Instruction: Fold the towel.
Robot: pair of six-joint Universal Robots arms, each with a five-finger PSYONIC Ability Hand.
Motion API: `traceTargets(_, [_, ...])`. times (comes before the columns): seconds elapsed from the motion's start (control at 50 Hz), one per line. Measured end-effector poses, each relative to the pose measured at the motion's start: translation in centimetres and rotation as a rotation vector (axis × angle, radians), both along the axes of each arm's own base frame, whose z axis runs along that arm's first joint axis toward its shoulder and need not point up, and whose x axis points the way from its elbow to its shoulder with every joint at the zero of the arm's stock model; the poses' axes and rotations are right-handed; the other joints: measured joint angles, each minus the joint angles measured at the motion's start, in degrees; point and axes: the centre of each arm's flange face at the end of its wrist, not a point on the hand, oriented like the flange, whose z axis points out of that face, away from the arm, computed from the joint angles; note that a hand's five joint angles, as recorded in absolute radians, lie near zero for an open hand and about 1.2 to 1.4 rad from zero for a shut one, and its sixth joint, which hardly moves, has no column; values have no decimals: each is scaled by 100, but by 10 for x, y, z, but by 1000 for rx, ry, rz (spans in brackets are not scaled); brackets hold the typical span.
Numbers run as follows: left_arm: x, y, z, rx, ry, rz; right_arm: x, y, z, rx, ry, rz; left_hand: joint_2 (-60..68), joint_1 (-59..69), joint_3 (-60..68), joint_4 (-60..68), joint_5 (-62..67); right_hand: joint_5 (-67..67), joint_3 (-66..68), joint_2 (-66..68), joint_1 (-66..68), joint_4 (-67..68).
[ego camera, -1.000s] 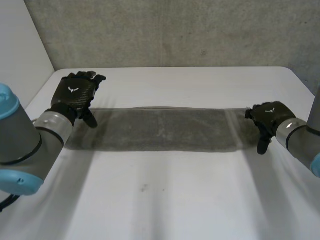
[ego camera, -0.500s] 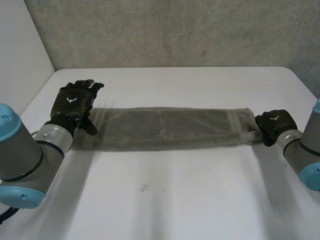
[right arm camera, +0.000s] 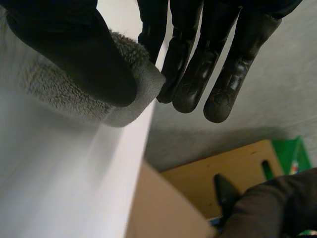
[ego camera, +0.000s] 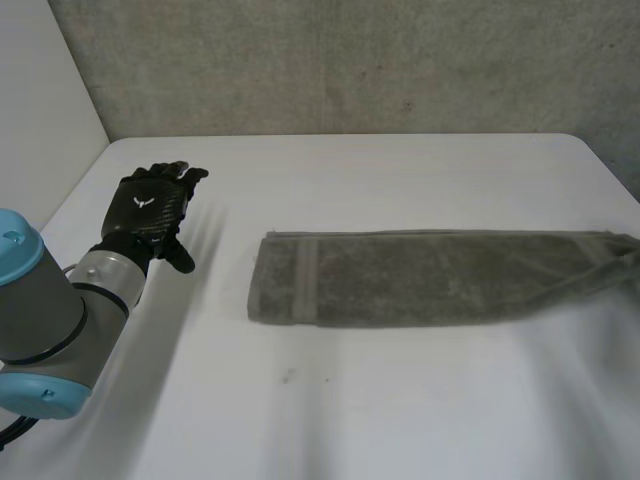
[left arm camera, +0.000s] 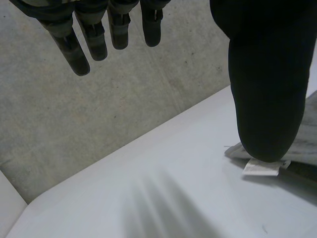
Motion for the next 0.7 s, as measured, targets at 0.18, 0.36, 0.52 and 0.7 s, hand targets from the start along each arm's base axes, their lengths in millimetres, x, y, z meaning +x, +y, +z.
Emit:
traceTargets(0.18, [1,-1,0,-2,0,3,105,30,73,-223,-194,330,0,0,0,-3,0,42,0,38,0,1])
traceTargets(0.36, [2,-2,1,-5,1,10,265,116,61,-190,-246,942,0,0,0,-3,0,54,15,38,47,26])
traceTargets(0.52, [2,0,4,-12,3,10,338,186,-2,-99,-130,1243,0,0,0,-3,0,66,16,38,47,26])
traceTargets(0.7, [2,1,6,-18,4,8,352,205,-44,-43,-39,1256,0,-18,0,-3,0,-4886,-5236,-5215,-4119,-5261])
